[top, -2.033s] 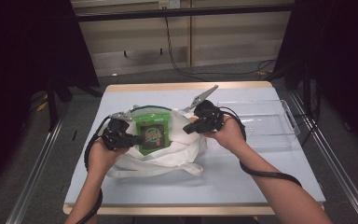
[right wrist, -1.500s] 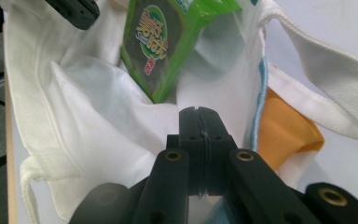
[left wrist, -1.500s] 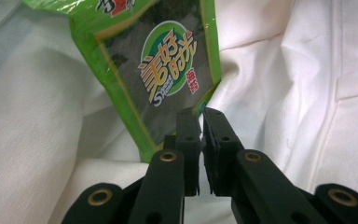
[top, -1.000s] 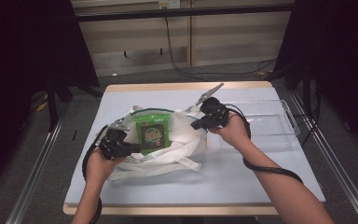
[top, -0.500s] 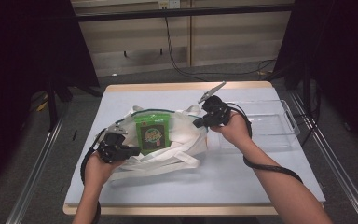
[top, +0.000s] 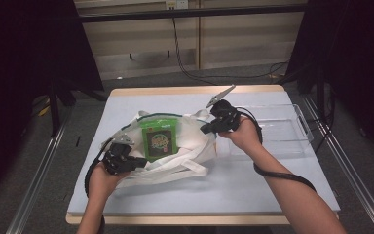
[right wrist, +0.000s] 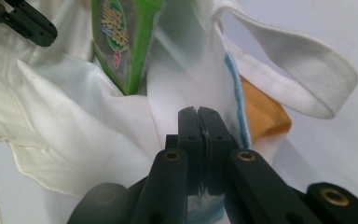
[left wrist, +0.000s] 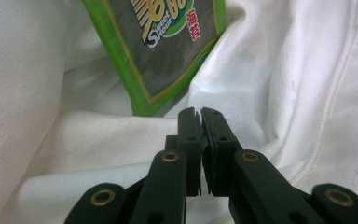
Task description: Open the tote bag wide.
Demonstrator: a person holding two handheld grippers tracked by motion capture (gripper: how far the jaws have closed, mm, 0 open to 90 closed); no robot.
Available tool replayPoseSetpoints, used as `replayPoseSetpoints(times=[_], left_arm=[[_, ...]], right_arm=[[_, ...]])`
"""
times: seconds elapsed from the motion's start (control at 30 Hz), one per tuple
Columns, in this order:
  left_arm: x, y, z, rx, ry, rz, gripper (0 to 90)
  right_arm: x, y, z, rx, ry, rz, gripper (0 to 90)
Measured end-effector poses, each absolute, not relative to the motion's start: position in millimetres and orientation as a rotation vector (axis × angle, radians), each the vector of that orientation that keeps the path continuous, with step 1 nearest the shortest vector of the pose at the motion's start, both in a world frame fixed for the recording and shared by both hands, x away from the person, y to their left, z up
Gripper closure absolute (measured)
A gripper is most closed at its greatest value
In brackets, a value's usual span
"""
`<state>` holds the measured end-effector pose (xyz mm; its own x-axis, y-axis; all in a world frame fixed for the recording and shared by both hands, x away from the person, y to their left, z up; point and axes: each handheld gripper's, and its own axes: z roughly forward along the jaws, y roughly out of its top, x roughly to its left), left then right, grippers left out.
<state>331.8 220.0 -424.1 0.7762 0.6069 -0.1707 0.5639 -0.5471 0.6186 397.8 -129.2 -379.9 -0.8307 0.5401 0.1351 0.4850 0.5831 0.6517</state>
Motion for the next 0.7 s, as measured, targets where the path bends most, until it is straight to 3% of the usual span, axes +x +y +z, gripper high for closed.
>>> replayPoseSetpoints(times=[0.7], left_arm=[[332, 216, -411, 2.276, 0.831, 0.101, 87.9]], right_arm=[[407, -110, -368, 0.835, 2.699, 1.114, 89.9]])
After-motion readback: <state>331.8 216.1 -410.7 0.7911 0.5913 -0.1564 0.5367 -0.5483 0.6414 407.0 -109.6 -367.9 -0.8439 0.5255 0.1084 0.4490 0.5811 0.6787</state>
